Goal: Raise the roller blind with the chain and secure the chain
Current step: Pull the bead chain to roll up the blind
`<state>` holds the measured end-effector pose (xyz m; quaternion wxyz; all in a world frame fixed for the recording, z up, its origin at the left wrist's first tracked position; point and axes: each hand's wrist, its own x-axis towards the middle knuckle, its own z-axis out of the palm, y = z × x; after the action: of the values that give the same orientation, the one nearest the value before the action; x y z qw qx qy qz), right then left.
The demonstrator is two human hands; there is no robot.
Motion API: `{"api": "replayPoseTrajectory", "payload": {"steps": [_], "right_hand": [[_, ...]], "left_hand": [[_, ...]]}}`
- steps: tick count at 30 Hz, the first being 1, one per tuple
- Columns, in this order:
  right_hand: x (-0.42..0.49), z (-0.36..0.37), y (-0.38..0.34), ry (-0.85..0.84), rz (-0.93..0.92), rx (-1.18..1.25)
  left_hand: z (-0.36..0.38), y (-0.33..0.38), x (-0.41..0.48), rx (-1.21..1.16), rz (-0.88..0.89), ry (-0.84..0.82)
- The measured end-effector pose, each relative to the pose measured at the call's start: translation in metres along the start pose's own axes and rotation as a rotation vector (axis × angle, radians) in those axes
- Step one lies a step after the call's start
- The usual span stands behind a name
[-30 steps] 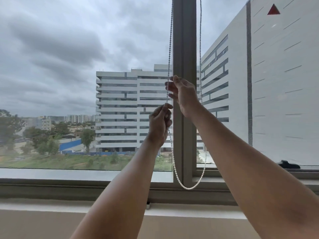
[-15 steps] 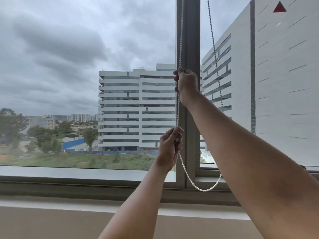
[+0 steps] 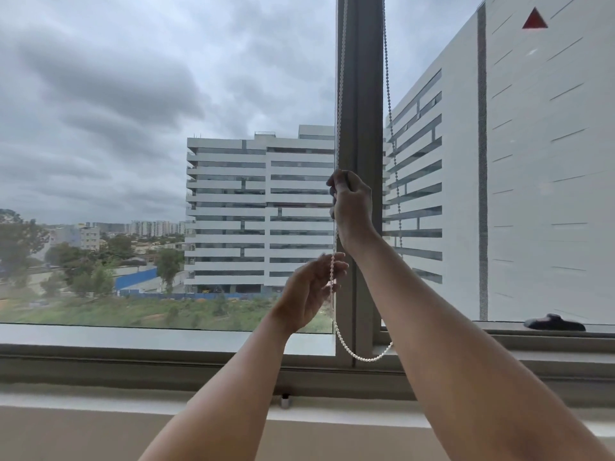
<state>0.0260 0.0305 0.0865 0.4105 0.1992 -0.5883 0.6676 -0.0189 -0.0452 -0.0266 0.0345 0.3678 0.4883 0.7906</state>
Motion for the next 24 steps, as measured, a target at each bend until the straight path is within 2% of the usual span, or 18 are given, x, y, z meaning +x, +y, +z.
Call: {"api": "replayPoseTrajectory", "payload": {"steps": [7, 12, 16, 20, 24], "right_hand": [[-0.032, -0.008, 0.048, -0.027, 0.057, -0.038], [-0.048, -0.015, 0.071, -0.068, 0.095, -0.05], [-0.055, -0.015, 0.073, -0.09, 0.097, -0.026], [-0.057, -0.009, 0.069, -0.123, 0.094, -0.042], [-0.056, -0.007, 0.066, -0.143, 0.083, -0.036]], "left_hand": [[0.02, 0.075, 0.039, 0.07, 0.158, 0.116], [0.049, 0.109, 0.055, 0.188, 0.174, 0.122], [0.064, 0.118, 0.061, 0.265, 0.181, 0.223], [0.069, 0.112, 0.065, 0.222, 0.307, 0.323], [0.066, 0.11, 0.062, 0.168, 0.397, 0.281]]}}
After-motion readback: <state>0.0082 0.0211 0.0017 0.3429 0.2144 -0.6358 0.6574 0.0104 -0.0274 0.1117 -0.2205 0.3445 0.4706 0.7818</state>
